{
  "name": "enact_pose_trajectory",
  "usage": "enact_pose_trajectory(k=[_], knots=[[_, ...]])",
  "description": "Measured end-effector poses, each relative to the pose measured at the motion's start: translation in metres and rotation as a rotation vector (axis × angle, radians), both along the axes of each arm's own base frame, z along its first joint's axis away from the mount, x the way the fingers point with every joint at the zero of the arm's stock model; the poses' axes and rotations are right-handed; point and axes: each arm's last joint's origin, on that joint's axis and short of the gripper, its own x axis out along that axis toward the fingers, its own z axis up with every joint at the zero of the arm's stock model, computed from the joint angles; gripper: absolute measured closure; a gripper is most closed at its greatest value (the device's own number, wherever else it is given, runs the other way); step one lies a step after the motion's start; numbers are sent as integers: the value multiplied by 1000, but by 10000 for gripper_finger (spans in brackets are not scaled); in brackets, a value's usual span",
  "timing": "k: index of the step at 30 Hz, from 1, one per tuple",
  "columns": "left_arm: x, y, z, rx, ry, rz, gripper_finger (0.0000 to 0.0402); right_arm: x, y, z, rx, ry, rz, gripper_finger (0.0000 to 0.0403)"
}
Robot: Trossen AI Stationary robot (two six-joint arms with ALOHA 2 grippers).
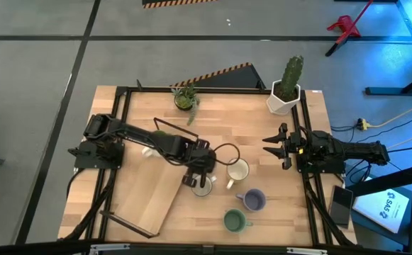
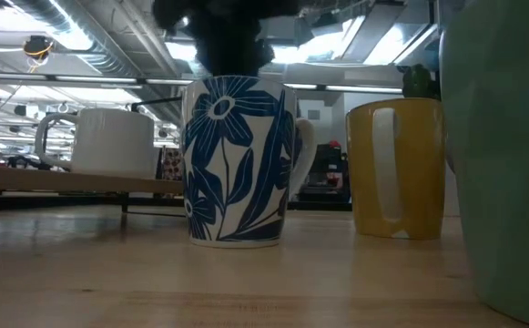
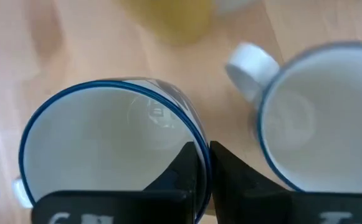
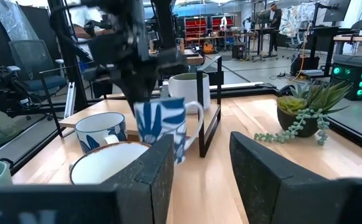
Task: Place coffee mugs
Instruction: Put the top blue patterned mug on the shelf
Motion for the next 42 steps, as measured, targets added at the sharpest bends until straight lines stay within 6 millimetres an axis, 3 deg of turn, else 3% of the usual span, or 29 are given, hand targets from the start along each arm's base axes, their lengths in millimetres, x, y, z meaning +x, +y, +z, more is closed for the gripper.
enact_pose_trajectory(k=[5,10,15,18,23,27,34,37,42], knots=[[3,6,42,-37,-37,107,385,0,0,0,1,0,0,260],[-8,6,79,-93,1,236,385,0,0,0,-1,0,0,260],[-30,-9,95,-130,124,295,385,0,0,0,-2,0,0,260],[-33,-23,99,-153,96,290,385,0,0,0,-16,0,0,260],[-38,-35,95,-145,110,307,385,0,0,0,-25,0,-1,260],[-42,-38,70,-117,204,353,385,0,0,0,-27,0,-1,260],[-49,-34,28,-44,330,274,385,0,0,0,-28,0,-1,260],[-53,-28,28,-53,286,261,385,0,0,0,-28,0,-1,260],[-75,-15,40,-61,203,273,385,0,0,0,-28,0,-1,260]])
